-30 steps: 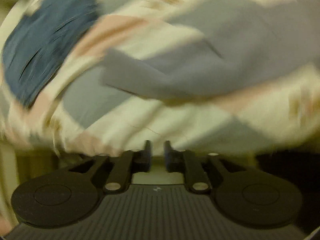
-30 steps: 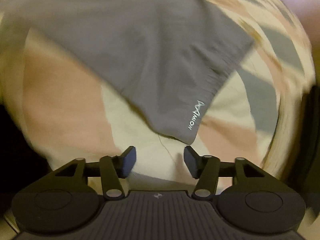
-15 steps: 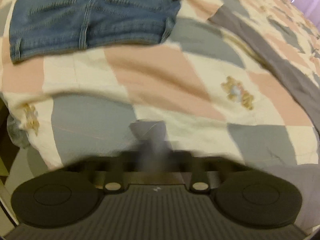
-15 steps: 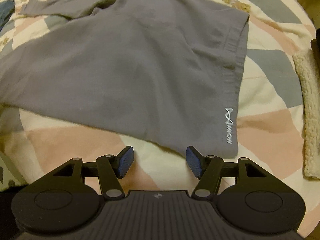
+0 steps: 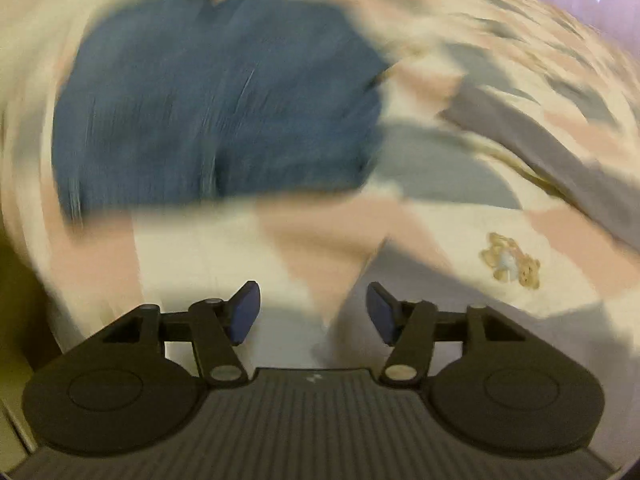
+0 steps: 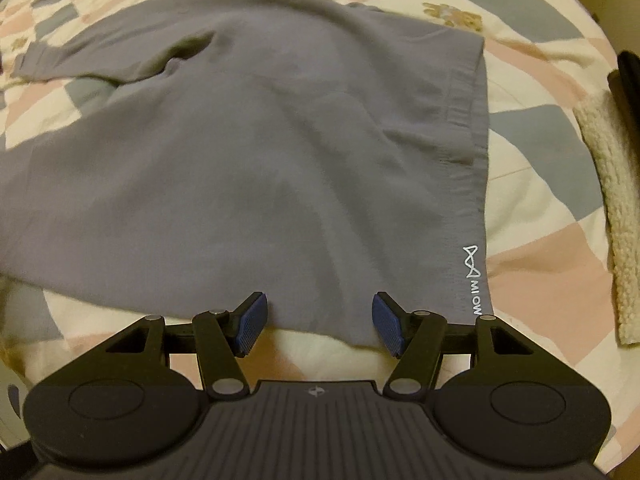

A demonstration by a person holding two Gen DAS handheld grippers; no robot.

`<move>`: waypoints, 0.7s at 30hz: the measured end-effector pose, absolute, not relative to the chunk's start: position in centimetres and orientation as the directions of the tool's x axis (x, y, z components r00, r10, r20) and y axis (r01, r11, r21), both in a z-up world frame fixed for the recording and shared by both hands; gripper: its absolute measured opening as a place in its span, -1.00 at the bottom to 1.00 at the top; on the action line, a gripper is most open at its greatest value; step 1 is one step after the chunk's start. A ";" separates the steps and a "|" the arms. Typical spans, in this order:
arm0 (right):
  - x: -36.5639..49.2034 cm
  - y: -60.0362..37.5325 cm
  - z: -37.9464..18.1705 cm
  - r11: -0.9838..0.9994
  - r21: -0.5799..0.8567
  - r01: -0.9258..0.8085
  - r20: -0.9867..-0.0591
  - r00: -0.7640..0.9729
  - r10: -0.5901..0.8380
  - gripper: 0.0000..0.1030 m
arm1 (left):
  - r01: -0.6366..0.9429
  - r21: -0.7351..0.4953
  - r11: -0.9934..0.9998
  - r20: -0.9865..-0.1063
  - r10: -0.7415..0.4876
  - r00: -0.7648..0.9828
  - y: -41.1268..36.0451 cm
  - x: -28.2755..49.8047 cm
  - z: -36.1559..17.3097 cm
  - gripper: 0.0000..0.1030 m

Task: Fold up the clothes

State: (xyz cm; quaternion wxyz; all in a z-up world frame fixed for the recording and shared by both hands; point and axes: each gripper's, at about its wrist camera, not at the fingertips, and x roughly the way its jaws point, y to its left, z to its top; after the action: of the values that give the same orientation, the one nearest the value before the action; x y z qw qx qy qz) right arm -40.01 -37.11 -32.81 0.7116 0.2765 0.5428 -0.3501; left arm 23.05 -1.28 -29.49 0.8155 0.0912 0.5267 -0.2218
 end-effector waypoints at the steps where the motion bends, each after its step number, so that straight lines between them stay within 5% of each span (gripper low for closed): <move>1: -40.1 -36.9 -32.8 0.600 0.011 0.800 -0.967 0.162 -0.199 0.24 | 0.377 -0.190 0.906 -0.903 -0.312 0.295 0.2 23.2 -30.3 -0.25; 6: -41.2 -36.8 -33.5 0.523 0.028 0.852 -0.968 0.154 -0.199 0.24 | 0.098 -0.457 0.884 -0.856 -0.467 0.223 4.1 21.9 -33.2 -0.29; 9: -42.0 -37.0 -33.7 0.450 0.051 0.891 -0.964 0.162 -0.210 0.26 | 0.030 -0.505 0.863 -0.843 -0.500 0.200 3.0 22.0 -35.0 -0.35; 10: -42.2 -37.1 -33.7 0.427 0.059 0.902 -0.963 0.165 -0.214 0.26 | 0.035 -0.489 0.872 -0.850 -0.485 0.205 2.3 22.0 -35.5 -0.40; 11: -42.9 -37.3 -33.6 0.391 0.083 0.917 -0.959 0.180 -0.218 0.26 | 0.051 -0.469 0.882 -0.856 -0.468 0.219 1.9 21.9 -35.6 -0.81; 12: -43.6 -37.5 -33.4 0.353 0.109 0.929 -0.955 0.196 -0.223 0.26 | 0.070 -0.448 0.891 -0.861 -0.451 0.236 1.6 21.9 -35.6 -0.95; 21: -52.9 -38.8 -33.5 -0.165 0.414 0.895 -0.877 0.344 -0.336 0.25 | 0.358 -0.144 0.923 -0.857 -0.297 0.422 1.4 19.6 -30.9 -0.95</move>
State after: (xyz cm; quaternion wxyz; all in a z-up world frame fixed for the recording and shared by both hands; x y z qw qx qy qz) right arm -52.91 -38.80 -33.49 0.5965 0.5621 0.2486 -0.5161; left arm 19.59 1.38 -30.94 0.8425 0.0304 0.5014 -0.1945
